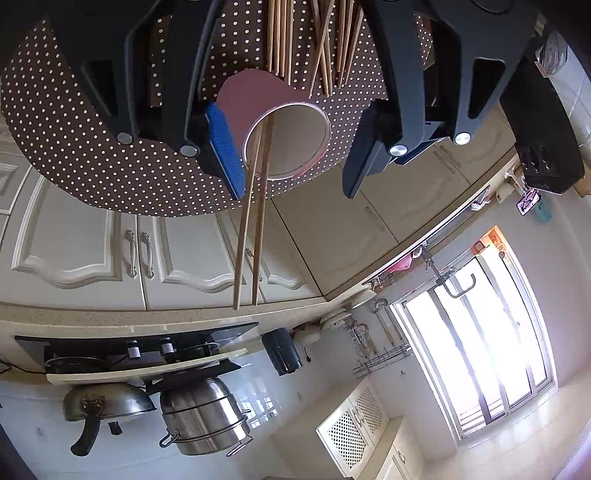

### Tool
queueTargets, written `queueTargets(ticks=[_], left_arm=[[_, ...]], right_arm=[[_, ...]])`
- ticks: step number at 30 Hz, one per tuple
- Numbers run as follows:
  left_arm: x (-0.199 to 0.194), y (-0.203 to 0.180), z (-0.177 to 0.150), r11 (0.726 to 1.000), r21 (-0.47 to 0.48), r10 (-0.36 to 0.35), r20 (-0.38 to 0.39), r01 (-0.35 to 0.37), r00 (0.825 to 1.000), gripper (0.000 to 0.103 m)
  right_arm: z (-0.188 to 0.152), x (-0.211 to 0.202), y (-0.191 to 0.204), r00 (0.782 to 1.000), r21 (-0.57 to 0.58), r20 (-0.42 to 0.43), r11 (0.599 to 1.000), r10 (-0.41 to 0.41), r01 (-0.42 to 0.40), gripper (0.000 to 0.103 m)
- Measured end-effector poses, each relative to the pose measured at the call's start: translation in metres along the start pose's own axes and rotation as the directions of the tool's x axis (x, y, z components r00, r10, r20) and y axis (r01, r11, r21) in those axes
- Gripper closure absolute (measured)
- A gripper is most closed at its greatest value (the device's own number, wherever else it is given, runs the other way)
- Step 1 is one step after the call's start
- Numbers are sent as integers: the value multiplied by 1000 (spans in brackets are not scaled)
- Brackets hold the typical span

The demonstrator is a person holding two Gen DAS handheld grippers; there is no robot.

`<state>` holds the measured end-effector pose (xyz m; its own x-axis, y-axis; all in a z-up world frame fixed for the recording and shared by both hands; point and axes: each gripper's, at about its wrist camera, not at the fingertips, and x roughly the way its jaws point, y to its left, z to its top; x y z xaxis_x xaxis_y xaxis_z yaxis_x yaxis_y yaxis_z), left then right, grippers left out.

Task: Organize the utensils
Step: 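Open both grippers to drop the chopsticks into the pink cup, then move both open grippers back down to the chopstick pile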

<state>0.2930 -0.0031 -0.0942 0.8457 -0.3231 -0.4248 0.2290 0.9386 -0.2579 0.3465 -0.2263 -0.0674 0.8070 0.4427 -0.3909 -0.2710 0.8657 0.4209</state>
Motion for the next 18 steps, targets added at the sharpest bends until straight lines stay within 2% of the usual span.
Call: queueTargets(ticks=[3,5,7,15,18], left_arm=[[-10,7,-6,999,-13,46,-35,-46,998,51],[-20,12,-11,999,-29,31,-49,-33,998,51],[-30,16,-18,997,-43,53,-69,-56,996,51],[-57,14,-49,998,-5,69,-131,-70,989,51],[-61,17,-61,997,-18,68,-163,-72,984,51]], right_arm=[[-2,-10,4,1000,-14,2,1000,-13,13,47],[-5,-20,7,1000,-23,2,1000,-19,19,47],[-11,-30,11,1000,-32,1,999,-26,26,47],[-45,-45,20,997,-42,-48,998,-52,50,47],[-59,-50,22,996,-39,-65,997,-63,61,47]])
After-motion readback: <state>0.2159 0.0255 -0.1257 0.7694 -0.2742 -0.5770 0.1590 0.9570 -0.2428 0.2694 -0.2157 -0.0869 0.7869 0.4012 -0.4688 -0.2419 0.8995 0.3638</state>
